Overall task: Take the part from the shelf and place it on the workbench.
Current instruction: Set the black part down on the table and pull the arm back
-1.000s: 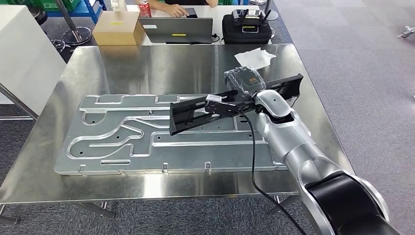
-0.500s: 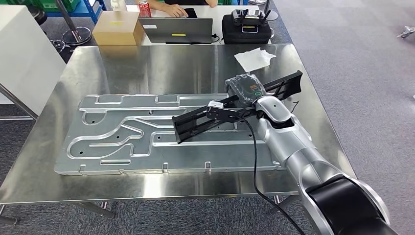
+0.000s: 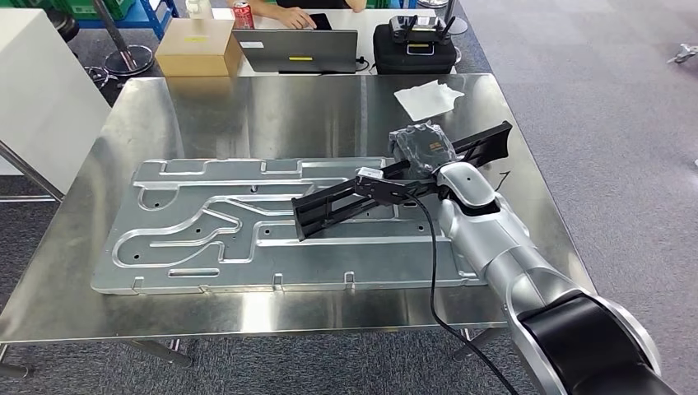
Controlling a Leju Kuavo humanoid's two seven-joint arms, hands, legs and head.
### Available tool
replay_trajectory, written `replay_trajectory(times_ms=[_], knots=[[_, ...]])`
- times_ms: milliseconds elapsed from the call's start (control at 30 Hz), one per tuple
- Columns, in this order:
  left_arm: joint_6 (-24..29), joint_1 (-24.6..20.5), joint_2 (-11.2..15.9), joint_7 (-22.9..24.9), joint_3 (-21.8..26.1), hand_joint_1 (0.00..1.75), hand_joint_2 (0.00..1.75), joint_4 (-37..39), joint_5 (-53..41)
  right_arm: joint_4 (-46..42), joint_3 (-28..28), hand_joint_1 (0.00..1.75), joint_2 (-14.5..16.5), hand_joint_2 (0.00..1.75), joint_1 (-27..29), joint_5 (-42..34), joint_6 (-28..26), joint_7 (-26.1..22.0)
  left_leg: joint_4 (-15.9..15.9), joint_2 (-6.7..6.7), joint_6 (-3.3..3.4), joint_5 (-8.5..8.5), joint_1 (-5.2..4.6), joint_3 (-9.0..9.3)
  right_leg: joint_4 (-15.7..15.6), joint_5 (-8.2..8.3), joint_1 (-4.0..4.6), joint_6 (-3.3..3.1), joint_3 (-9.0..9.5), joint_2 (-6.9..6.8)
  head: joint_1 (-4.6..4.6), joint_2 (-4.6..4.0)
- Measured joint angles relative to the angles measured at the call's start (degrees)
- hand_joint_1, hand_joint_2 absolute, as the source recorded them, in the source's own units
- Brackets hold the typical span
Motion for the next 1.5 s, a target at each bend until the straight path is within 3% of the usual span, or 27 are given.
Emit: replay_trajectory(times_ms=[233,367,667,1233,1500], knots=[[0.78,0.0,0.0,-0.98,-0.86,0.0,1.75,0.0,-0.09,0.48,0.89,1.75,-0.29,1.75,0.0,1.02,-0.28,0.06,0.0,0.01,0.0,0.0,0.0,0.03,0.0,0.0,0.0,0.0,0.02,0.0,0.0,0.0],[0.79,-0.01,0.0,0.5,-1.09,0.0,1.75,0.0,0.2,0.55,1.35,0.0,-0.3,1.75,-0.01,1.11,-0.5,0.17,0.0,0.01,0.0,0.0,0.0,0.06,0.01,0.0,0.0,0.0,0.04,0.01,0.0,0.0],[0.9,-0.05,-0.01,2.93,-1.15,0.0,1.75,0.0,0.4,0.51,1.76,0.0,-0.31,1.75,-0.44,1.09,-0.56,0.37,0.0,0.02,0.0,0.0,0.0,0.23,0.0,0.0,0.0,-0.01,0.19,0.01,0.0,0.01],[0.46,-0.05,-0.33,1.36,-2.53,0.0,1.75,0.0,-0.7,0.16,1.76,0.0,-1.39,1.75,-0.82,0.46,-0.43,0.76,0.0,0.02,0.03,0.02,0.0,0.35,-0.03,0.02,-0.02,0.01,0.32,0.02,0.0,0.0],[-0.32,0.22,-0.78,-0.47,-3.17,0.0,1.75,0.0,-1.16,0.48,1.83,0.0,-3.46,1.75,1.19,-0.08,-0.41,0.82,0.0,0.05,0.09,0.07,-0.03,0.29,-0.02,0.14,-0.03,0.16,0.28,0.06,0.0,0.0]])
